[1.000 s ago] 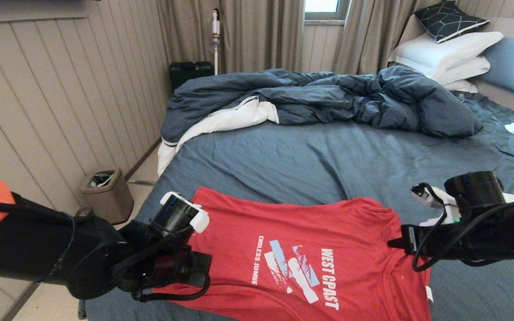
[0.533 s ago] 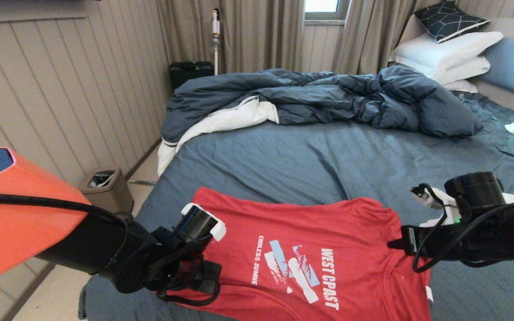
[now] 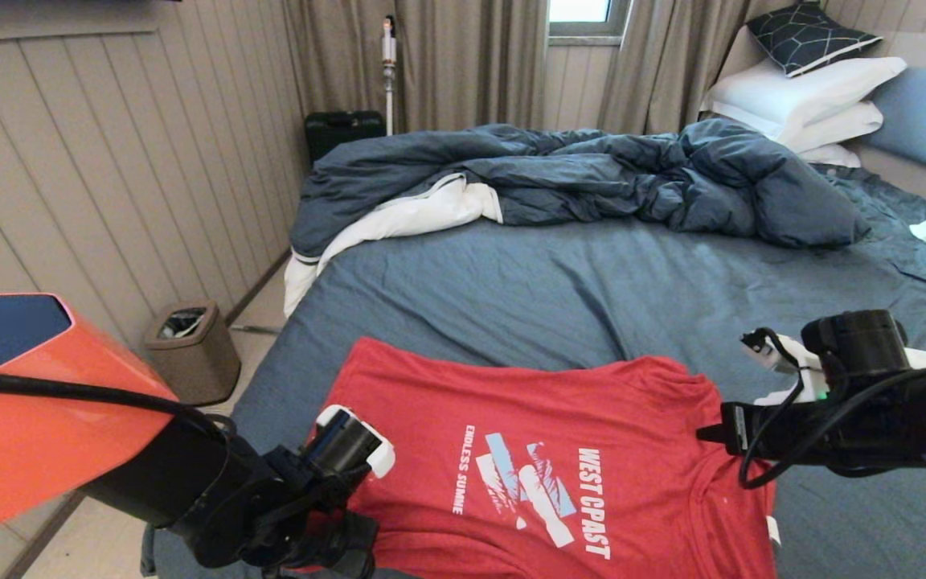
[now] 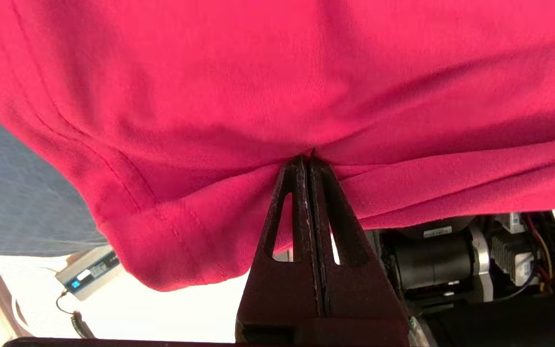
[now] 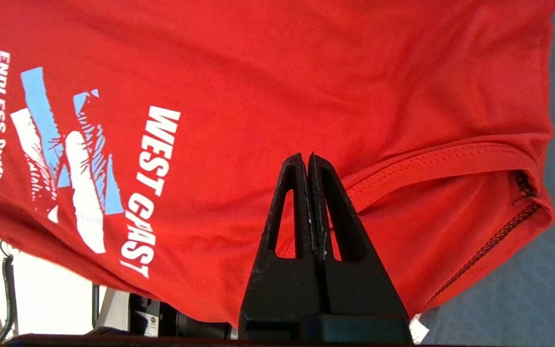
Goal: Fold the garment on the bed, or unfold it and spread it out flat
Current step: Unford the red T-shirt
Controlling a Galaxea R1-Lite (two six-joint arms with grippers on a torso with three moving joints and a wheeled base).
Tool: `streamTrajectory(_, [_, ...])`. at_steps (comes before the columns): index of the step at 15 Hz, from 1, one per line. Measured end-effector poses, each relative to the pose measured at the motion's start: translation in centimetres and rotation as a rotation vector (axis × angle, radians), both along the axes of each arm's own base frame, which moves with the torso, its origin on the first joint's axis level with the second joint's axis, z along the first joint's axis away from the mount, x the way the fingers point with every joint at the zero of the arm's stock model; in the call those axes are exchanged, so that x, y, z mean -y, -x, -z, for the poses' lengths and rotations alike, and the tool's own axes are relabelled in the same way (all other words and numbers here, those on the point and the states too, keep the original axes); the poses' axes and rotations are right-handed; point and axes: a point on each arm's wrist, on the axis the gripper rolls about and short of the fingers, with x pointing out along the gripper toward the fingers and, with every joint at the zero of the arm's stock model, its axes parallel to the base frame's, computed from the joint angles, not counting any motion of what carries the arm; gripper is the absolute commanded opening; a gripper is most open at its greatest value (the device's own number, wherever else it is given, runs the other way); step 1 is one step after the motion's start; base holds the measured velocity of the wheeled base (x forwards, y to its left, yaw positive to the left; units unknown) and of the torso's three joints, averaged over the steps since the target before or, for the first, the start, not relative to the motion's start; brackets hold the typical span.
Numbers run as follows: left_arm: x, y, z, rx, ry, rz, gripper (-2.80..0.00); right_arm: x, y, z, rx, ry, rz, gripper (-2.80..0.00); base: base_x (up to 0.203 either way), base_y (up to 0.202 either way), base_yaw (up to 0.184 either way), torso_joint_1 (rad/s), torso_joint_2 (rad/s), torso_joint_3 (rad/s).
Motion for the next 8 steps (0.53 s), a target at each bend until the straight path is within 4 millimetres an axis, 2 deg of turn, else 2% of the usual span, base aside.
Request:
streamTrajectory(4, [-1.1,2.4,1.1,-0.026,-0.026,0.032,-2.8,0.0,-0.1,0.2,-0.004,0.0,-0.001,-2.8,0.0,0.0,0.0,0.0,0.0,0.0])
streamTrajectory(8, [-2.0,4.6,0.5,-0.025,-0.026,0.065,-2.8,0.0,-0.1,0.2,-0.007,-0.001,-0.001,-2.8,0.0,0.0,0.0,0.0,0.0,0.0])
